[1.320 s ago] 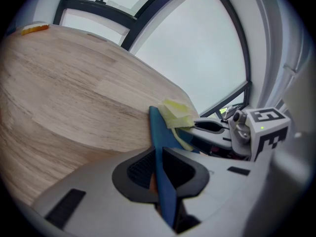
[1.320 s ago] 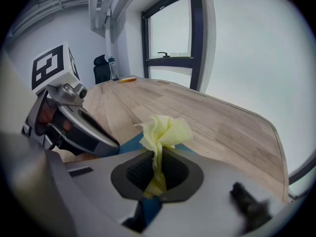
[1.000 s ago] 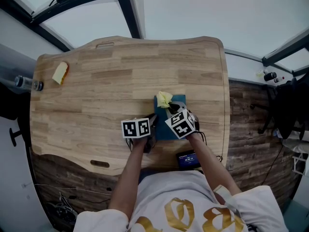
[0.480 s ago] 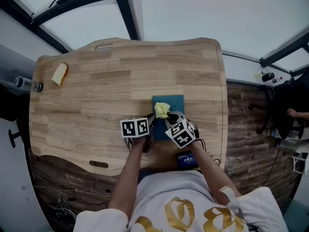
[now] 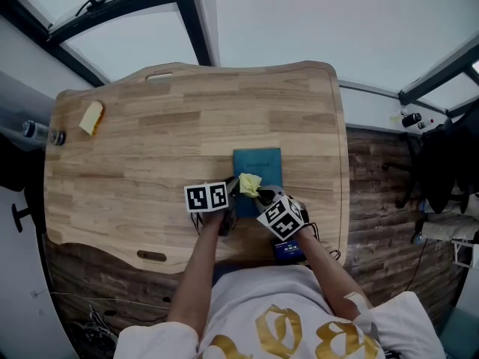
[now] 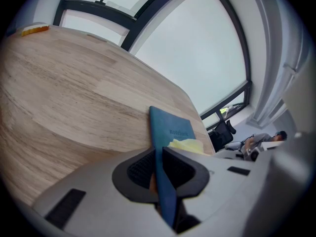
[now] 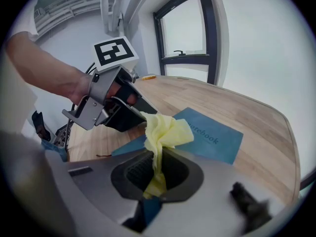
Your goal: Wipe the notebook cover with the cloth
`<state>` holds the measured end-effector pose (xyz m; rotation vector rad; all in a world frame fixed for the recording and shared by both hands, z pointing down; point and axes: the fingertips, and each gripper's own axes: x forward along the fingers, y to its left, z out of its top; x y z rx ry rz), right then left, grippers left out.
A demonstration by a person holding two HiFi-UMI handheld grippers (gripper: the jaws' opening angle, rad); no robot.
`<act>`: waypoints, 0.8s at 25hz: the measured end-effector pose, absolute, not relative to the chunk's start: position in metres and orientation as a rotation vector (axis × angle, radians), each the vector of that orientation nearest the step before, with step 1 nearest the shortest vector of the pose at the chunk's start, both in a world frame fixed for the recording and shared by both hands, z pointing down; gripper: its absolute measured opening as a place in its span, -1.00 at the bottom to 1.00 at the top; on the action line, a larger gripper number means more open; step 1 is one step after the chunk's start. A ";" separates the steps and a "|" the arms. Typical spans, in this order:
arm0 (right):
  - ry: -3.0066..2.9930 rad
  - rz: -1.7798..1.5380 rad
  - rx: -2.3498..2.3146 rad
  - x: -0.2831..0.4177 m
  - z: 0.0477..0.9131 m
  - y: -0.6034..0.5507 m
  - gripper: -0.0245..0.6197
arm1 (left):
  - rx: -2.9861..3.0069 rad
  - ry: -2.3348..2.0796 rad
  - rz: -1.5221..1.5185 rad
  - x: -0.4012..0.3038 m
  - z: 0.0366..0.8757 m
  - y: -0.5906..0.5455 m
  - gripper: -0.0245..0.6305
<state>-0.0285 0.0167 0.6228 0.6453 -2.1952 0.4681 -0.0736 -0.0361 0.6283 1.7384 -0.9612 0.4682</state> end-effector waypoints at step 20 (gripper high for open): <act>-2.157 0.513 0.742 0.011 0.624 0.032 -0.81 | 1.744 -0.975 0.476 -0.073 0.629 -0.035 -0.75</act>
